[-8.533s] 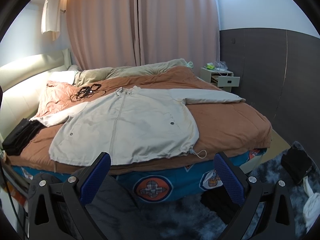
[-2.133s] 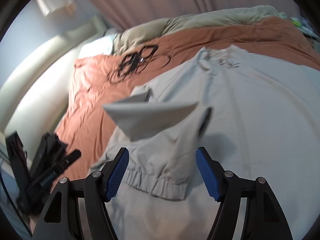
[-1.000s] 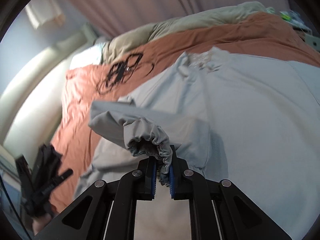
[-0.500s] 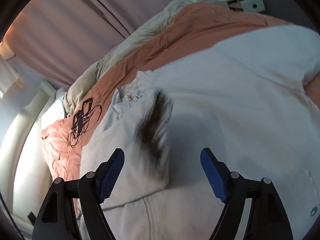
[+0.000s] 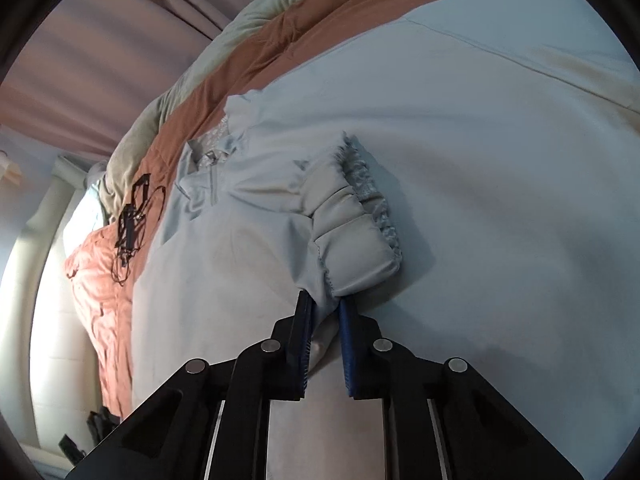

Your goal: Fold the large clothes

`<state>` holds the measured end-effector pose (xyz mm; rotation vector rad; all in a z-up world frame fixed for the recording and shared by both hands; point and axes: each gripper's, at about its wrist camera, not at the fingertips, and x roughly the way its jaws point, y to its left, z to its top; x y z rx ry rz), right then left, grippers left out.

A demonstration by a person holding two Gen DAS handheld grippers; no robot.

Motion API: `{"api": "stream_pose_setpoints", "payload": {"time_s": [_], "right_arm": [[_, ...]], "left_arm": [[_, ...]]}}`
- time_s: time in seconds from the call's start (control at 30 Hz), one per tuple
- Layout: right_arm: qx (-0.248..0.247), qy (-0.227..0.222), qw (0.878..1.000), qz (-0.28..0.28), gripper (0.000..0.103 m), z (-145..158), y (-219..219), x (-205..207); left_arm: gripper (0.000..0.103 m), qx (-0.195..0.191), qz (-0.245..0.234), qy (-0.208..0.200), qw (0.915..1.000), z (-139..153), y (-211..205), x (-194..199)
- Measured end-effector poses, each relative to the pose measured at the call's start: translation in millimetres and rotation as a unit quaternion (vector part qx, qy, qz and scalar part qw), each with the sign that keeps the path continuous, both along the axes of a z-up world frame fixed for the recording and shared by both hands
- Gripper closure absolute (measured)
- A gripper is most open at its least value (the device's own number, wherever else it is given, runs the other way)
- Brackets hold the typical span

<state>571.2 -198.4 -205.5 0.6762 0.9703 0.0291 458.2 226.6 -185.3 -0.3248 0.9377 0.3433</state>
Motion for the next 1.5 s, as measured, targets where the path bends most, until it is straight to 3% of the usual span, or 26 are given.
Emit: {"api": "stream_pose_setpoints", "payload": {"time_s": [0.13, 0.2, 0.27, 0.37, 0.43, 0.47, 0.53, 0.73, 0.9, 1.03, 1.37, 1.5], "right_arm": [[0.006, -0.015, 1.000, -0.002, 0.089, 0, -5, 6], [0.006, -0.011, 1.000, -0.001, 0.084, 2, -6, 6], [-0.005, -0.003, 1.000, -0.003, 0.061, 8, -9, 3], [-0.012, -0.026, 0.999, -0.016, 0.036, 28, -28, -11], [-0.018, -0.047, 0.998, -0.026, 0.031, 44, -47, -21], [-0.025, -0.055, 0.998, -0.030, 0.031, 50, -57, -25], [-0.044, -0.066, 0.996, -0.043, 0.031, 63, -83, -37], [-0.067, -0.080, 0.990, -0.095, 0.031, 73, -159, -61], [-0.063, -0.078, 0.985, -0.143, 0.031, 68, -216, -73], [-0.056, -0.077, 0.979, -0.182, 0.033, 56, -257, -78], [-0.008, -0.066, 0.971, -0.230, 0.059, 22, -326, -73], [0.027, -0.068, 0.967, -0.243, 0.062, 9, -338, -66]], "left_arm": [[0.053, 0.006, 0.004, -0.017, 0.9998, 10, -2, -5], [0.053, -0.001, 0.004, -0.028, 0.9996, 15, -6, -6], [0.053, -0.011, -0.004, -0.040, 0.9992, 20, -12, -5], [0.053, -0.014, -0.030, -0.055, 0.9979, 30, -30, -3], [0.051, -0.012, -0.043, -0.058, 0.9973, 33, -41, -3], [0.048, -0.012, -0.048, -0.058, 0.9971, 33, -45, -3], [0.031, -0.012, -0.061, -0.058, 0.9963, 34, -54, -3], [0.022, -0.008, -0.077, -0.066, 0.9949, 38, -71, -8], [0.022, -0.014, -0.076, -0.074, 0.9943, 40, -75, -14], [0.022, 0.007, -0.079, -0.079, 0.9937, 41, -80, -17], [0.022, 0.033, -0.080, -0.066, 0.9940, 35, -85, -17], [0.022, 0.038, -0.082, -0.066, 0.9937, 36, -87, -16]]}}
